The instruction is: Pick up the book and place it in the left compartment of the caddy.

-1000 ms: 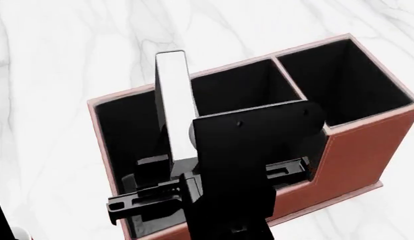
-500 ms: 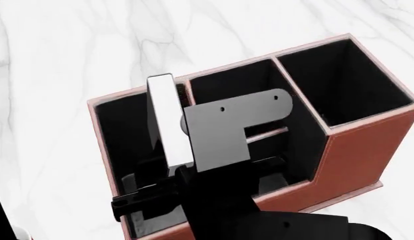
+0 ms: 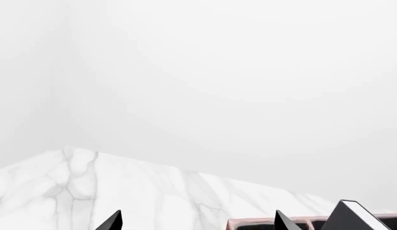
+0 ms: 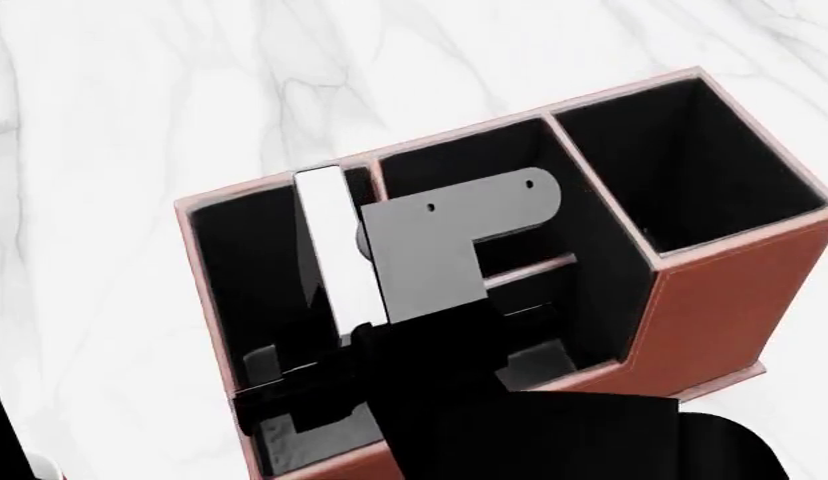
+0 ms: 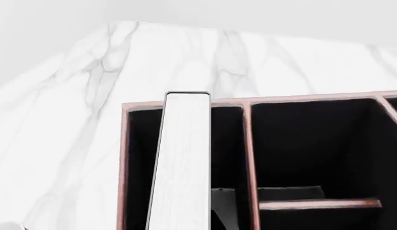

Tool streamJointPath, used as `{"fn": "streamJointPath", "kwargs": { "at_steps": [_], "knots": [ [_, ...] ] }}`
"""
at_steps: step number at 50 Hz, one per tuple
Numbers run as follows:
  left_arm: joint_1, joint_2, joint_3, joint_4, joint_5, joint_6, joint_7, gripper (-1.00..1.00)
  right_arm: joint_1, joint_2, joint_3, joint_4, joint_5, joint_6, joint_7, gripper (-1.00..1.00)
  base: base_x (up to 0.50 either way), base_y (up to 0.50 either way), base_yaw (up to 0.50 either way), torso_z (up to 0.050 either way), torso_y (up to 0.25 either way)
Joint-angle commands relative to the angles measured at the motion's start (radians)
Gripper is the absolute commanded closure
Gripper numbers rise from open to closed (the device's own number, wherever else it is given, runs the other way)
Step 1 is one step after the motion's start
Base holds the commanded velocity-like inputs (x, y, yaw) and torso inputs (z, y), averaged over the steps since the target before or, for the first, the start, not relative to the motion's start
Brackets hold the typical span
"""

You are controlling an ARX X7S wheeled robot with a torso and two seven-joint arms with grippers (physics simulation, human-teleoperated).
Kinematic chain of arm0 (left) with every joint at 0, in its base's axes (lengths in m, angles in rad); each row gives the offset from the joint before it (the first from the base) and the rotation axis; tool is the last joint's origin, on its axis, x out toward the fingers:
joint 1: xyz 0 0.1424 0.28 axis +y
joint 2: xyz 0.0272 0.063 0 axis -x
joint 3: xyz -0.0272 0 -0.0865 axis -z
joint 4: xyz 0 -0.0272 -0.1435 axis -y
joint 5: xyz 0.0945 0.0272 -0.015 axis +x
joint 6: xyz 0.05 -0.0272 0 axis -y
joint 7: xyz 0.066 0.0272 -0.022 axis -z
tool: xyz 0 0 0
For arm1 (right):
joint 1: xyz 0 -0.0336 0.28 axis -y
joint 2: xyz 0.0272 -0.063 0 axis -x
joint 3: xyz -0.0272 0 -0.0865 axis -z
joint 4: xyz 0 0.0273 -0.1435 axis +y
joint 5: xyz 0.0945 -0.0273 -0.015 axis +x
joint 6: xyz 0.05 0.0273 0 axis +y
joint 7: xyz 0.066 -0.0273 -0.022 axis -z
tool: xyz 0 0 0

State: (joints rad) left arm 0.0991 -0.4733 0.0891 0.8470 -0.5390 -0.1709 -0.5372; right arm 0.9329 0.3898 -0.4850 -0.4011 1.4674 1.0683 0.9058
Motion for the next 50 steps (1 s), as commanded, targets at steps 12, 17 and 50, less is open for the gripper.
{"fn": "streamJointPath", "kwargs": {
  "at_steps": [12, 17, 50],
  "knots": [
    [-0.001, -0.007, 0.001, 0.003, -0.006, 0.001, -0.009, -1.0, 0.013, -0.001, -0.007, 0.024, -0.02, 0.005, -0.022, 1.0, 0.0, 0.0, 0.0, 0.0, 0.001],
    [-0.003, -0.006, 0.005, 0.0, -0.003, 0.002, -0.009, -1.0, 0.011, 0.003, -0.011, 0.029, -0.025, 0.003, -0.028, 1.0, 0.0, 0.0, 0.0, 0.0, 0.002],
    [-0.001, -0.015, 0.009, -0.002, -0.003, 0.007, -0.017, -1.0, 0.001, -0.019, -0.078, 0.109, -0.11, -0.028, -0.129, 1.0, 0.0, 0.0, 0.0, 0.0, 0.001]
  ]
}}
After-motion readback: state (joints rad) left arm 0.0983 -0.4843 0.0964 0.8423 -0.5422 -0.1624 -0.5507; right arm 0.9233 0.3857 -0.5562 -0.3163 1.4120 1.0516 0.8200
